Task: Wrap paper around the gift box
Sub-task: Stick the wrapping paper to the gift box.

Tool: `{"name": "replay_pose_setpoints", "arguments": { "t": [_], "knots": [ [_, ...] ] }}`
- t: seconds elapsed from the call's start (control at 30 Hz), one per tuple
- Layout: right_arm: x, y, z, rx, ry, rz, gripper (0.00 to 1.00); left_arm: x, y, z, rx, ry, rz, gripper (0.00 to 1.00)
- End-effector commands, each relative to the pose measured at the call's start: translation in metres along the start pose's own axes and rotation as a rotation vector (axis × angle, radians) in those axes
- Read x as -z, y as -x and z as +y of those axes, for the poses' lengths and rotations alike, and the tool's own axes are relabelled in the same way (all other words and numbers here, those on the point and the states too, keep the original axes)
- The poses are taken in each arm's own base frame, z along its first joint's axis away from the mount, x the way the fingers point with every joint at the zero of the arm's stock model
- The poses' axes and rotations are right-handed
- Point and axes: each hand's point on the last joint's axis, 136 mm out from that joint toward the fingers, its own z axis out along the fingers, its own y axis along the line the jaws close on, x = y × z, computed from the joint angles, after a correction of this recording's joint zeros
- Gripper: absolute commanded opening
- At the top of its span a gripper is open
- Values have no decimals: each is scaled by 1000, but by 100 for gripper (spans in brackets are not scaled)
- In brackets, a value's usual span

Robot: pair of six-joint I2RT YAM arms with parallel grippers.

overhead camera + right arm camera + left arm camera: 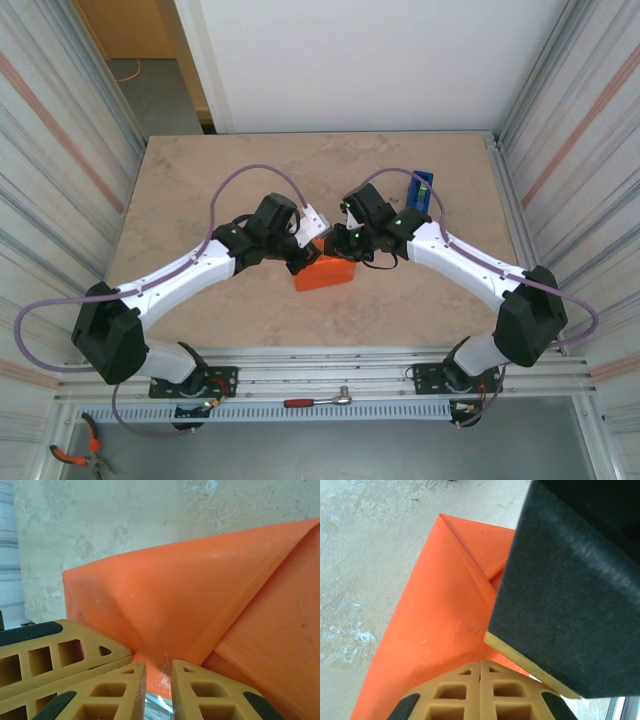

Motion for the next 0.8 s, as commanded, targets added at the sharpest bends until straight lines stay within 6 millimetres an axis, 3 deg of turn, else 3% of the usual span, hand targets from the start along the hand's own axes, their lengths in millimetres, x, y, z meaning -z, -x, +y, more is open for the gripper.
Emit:
{"name": "replay_pose_setpoints", "arguments": {
  "t": [0.0,0.37,0.57,0.77],
  "knots": [
    [-2,-17,12,63,10,56,22,-13,-27,-4,24,-30,97,0],
    [39,6,9,24,56,-57,24,-12,-26,-5,23,-33,92,0],
    [29,16,9,-72,170,-34,0,-11,-27,-5,23,-31,93,0],
    [15,21,18,-96,229,-20,0,-11,-27,-5,22,-31,93,0]
  ]
}}
